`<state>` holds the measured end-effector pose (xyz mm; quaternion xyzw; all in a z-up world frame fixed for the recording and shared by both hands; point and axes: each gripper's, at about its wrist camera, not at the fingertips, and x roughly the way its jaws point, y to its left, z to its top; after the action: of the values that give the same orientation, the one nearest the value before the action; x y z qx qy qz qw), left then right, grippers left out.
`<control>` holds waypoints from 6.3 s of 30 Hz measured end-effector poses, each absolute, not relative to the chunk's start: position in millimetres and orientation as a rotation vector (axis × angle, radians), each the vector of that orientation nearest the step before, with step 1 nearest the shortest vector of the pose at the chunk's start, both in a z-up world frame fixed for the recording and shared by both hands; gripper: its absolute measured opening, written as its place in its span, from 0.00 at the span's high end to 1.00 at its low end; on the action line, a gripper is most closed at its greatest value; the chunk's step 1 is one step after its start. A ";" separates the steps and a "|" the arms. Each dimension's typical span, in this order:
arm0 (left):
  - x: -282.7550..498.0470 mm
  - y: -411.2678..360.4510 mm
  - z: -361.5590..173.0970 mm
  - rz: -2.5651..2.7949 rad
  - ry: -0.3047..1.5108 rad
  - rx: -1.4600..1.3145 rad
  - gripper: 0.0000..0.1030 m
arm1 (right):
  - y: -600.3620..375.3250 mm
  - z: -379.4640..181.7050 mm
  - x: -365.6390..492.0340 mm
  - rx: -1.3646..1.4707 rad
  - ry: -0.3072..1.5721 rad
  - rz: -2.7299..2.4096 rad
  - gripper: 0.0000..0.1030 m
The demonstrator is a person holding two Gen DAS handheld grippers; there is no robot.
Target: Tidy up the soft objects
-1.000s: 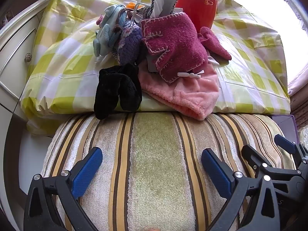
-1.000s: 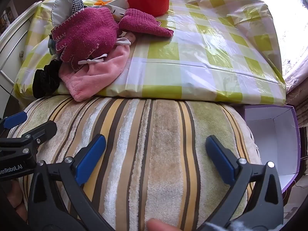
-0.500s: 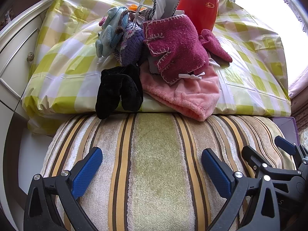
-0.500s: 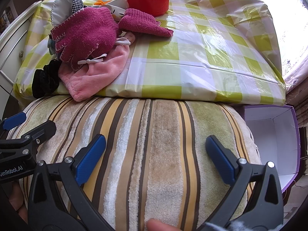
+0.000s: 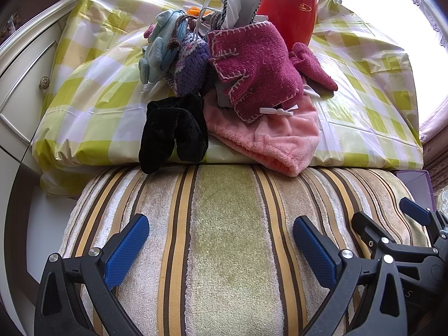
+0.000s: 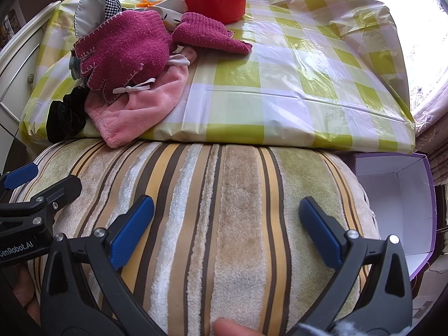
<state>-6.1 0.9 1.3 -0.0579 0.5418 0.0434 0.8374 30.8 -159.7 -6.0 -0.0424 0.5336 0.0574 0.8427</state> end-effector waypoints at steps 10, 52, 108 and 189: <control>-6.7 0.8 1.2 0.092 1.145 -0.123 0.00 | -159.7 -6.0 30.8 -0.090 1.127 0.121 0.00; -11.6 3.9 17.5 0.069 1.146 -0.083 0.02 | -166.3 0.8 16.0 -0.074 1.104 0.136 0.00; 55.7 67.4 31.0 0.145 0.879 -0.365 0.82 | -144.2 4.9 214.0 0.117 0.966 0.495 0.87; 29.9 -45.9 71.2 -0.172 0.751 -0.231 0.31 | -249.8 50.7 63.6 0.053 0.924 0.202 0.13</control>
<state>29.9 -45.9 71.2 -0.1123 0.3657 -0.0835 0.9202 63.6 -249.8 50.7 0.0254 0.4448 0.0974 0.8900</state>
